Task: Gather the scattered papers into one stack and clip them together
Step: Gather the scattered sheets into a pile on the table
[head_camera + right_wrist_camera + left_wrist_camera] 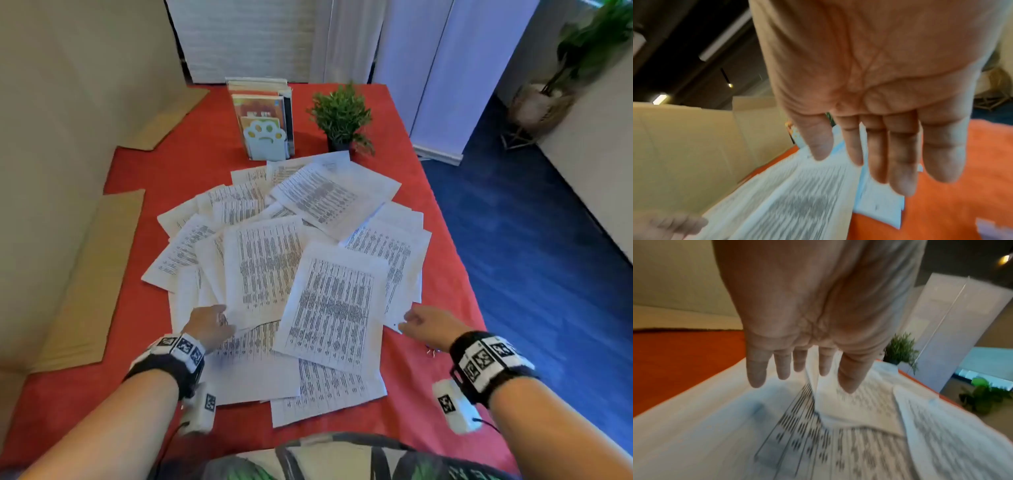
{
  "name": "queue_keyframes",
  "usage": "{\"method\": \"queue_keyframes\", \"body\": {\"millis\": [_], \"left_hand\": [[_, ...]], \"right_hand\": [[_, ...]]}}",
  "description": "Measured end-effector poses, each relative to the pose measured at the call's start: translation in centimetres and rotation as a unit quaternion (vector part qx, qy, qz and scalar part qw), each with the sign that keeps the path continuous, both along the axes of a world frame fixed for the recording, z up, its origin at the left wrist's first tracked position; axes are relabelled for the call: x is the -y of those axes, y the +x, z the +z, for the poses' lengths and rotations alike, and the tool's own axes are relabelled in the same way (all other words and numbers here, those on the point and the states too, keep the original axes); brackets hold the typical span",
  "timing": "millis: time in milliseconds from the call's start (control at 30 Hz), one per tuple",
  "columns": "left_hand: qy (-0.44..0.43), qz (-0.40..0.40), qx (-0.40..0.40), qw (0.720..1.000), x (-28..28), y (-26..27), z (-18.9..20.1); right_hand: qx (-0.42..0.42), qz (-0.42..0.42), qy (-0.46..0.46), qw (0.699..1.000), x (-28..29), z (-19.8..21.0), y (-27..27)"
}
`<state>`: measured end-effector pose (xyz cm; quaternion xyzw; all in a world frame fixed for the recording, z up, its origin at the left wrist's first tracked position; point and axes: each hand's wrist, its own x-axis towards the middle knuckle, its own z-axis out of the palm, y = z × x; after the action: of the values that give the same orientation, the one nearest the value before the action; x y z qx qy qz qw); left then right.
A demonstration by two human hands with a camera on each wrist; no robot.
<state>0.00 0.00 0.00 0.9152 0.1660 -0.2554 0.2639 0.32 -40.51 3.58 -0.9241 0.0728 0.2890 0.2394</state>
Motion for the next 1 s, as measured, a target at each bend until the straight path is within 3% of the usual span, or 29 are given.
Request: {"method": "queue_keyframes", "body": {"millis": [133, 267, 467, 633, 733, 800, 900, 1000], "left_hand": [[0.006, 0.070, 0.051, 0.996, 0.2, 0.2, -1.5], [-0.012, 0.106, 0.099, 0.989, 0.6, 0.6, -2.5], [-0.021, 0.101, 0.101, 0.989, 1.9, 1.8, -3.1], [-0.023, 0.066, 0.097, 0.993, 2.3, 2.3, -3.2], [-0.048, 0.096, 0.148, 0.983, 1.2, 1.0, -3.5], [-0.051, 0.107, 0.168, 0.979, 0.3, -0.2, -3.4], [-0.061, 0.140, 0.157, 0.976, -1.3, -2.0, -3.0], [-0.063, 0.175, 0.118, 0.975, -2.9, -3.5, -2.7]], "right_hand": [[-0.021, 0.028, -0.099, 0.994, -2.7, -2.7, 0.9], [-0.017, -0.029, -0.092, 0.995, -5.0, -4.3, 1.5], [-0.027, -0.139, -0.066, 0.988, -7.7, -7.2, 2.7], [-0.010, -0.114, -0.175, 0.978, -9.2, -7.4, 3.0], [-0.015, -0.155, -0.062, 0.986, -9.5, -7.7, 3.1], [0.012, -0.124, -0.002, 0.992, -9.8, -7.4, 2.7], [0.037, -0.042, 0.022, 0.998, -10.6, -6.5, 1.5], [0.055, -0.040, 0.027, 0.997, -10.9, -6.0, 1.1]]}}
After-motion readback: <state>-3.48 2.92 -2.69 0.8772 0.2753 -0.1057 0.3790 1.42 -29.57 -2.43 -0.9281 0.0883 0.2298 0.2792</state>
